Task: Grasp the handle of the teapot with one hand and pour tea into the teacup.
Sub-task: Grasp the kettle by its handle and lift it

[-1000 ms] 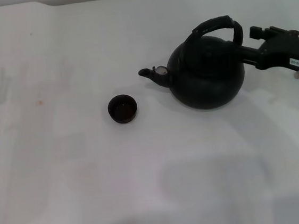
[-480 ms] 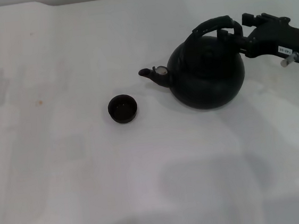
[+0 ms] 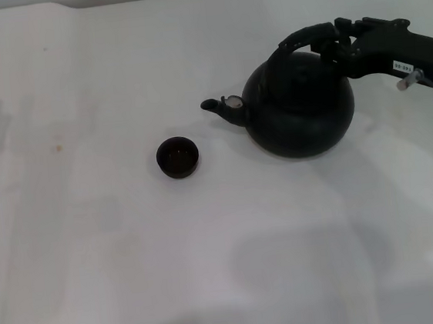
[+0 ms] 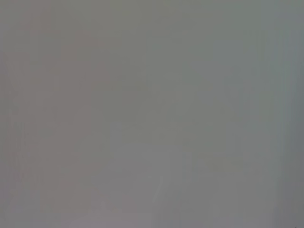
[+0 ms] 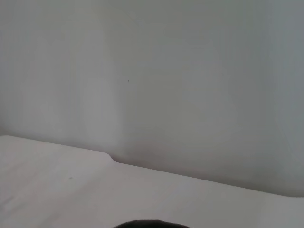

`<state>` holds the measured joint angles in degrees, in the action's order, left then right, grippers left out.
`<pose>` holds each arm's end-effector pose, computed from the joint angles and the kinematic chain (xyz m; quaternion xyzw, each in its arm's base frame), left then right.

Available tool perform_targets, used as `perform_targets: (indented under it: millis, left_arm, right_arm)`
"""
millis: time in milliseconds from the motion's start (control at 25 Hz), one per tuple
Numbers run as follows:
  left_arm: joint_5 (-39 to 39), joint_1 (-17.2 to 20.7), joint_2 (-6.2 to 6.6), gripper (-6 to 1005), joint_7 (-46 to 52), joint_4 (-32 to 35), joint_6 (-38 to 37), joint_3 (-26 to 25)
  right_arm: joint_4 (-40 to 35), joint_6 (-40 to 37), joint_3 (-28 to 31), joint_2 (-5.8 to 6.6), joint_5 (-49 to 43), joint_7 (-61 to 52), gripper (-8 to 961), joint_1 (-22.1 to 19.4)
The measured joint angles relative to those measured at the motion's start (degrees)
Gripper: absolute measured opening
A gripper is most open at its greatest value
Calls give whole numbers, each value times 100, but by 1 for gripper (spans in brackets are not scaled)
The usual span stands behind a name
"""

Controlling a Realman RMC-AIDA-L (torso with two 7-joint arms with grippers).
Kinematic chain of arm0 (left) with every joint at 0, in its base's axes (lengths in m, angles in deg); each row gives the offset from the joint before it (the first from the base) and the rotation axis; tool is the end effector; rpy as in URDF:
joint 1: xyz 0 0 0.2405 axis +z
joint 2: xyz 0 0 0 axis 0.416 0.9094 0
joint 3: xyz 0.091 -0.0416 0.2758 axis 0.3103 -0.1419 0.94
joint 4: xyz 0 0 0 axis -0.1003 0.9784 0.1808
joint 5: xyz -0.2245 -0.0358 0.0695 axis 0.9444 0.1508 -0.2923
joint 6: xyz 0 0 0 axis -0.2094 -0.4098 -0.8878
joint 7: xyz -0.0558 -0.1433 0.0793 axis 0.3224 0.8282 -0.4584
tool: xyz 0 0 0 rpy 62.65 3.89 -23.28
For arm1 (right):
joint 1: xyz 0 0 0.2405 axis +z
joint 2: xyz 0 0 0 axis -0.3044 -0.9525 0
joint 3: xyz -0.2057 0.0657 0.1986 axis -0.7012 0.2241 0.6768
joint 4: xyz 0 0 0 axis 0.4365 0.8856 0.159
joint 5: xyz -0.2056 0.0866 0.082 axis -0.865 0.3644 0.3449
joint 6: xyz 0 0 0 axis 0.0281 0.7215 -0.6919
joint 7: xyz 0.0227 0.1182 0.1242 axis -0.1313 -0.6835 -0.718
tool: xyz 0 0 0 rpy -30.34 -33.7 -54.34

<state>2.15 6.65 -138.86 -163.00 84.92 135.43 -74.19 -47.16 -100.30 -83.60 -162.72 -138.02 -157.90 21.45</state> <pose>-0.4131 0.3250 -0.0118 -0.6143 -0.2699 -0.3652 0.6453 0.2914 0.3729 -0.0531 -0.8501 0.3179 0.2108 0.3631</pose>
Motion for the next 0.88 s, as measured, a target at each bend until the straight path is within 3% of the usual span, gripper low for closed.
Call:
perform_targets:
  millis: [320, 440, 880]
  left_arm:
    - [20, -25, 0, 865, 0, 15, 10, 0]
    - [22, -36, 0, 865, 0, 16, 5, 0]
    - [26, -16, 0, 865, 0, 16, -1, -35]
  right_arm:
    - [-4, -152, 12, 18, -42, 38, 488, 4]
    - [-23, -155, 21, 18, -46, 38, 259, 6]
    - [-168, -175, 51, 27, -20, 12, 230, 30]
